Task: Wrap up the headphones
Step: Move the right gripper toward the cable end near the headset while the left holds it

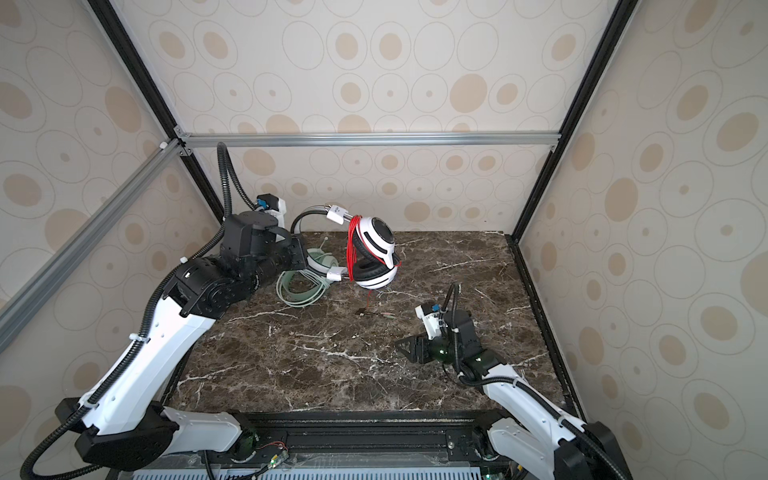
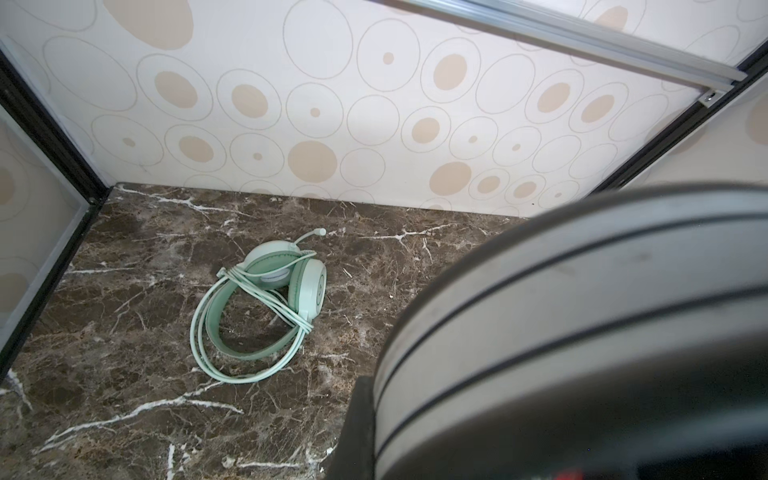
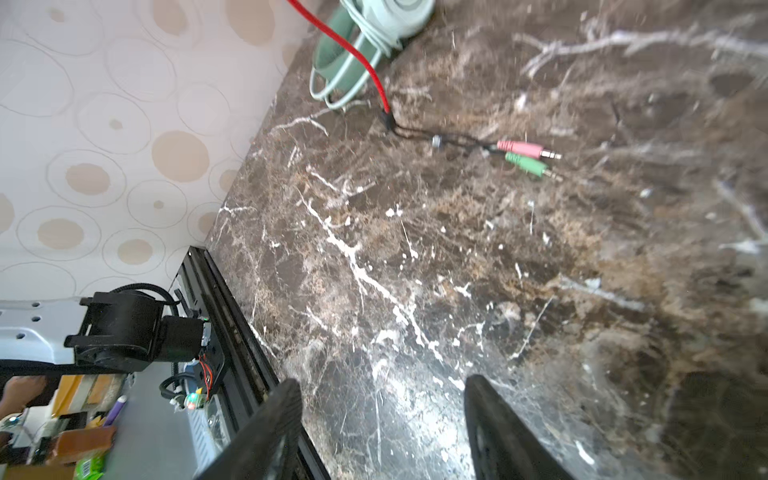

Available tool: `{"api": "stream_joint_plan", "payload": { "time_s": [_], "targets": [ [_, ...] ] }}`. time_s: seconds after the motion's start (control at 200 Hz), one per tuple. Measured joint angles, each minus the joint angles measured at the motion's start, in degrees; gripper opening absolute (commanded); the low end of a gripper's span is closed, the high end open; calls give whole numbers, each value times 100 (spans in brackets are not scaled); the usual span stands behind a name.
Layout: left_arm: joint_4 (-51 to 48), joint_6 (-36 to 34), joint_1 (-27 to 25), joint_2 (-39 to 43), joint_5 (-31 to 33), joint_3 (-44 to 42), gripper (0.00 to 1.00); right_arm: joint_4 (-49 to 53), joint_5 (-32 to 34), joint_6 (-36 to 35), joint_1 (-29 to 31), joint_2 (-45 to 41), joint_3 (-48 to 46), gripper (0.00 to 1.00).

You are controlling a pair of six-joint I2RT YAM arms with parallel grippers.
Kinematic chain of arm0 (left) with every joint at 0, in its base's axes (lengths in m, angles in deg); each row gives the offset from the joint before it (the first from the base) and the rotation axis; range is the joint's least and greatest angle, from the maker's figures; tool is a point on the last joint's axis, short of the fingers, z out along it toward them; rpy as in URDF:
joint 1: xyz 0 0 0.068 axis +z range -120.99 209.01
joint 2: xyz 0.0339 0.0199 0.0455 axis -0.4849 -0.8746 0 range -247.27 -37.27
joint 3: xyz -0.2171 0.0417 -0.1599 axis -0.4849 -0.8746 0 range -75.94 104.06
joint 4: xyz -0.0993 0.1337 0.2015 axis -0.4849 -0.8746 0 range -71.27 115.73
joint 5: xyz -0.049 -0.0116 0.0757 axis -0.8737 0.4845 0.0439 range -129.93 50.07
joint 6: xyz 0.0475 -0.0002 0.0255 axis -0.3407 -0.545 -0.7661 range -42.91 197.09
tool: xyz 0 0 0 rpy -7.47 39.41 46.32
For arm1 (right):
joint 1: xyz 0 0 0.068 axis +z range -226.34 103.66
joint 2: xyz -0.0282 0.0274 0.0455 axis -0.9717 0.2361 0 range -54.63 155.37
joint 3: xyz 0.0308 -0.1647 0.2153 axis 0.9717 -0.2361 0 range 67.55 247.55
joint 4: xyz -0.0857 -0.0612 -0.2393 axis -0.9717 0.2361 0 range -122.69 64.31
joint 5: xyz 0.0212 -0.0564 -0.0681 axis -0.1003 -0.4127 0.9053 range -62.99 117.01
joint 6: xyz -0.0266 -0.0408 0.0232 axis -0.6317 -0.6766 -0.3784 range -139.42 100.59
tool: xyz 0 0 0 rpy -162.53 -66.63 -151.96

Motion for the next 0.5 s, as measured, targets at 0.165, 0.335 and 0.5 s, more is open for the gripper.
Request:
{"api": "stream_joint_plan", "payload": {
  "time_s": [0.165, 0.335, 0.5],
  "targets": [
    [542, -238, 7, -4, 116, -411, 0, -350, 225, 142, 7, -710, -442, 65],
    [750, -354, 164, -96, -11, -713, 0, -520, 424, 330, 24, -975, -933, 64],
    [981, -365, 640, -48, -396, -1139, 0, -658, 546, 431, 26, -977, -1108, 64]
  ]
}}
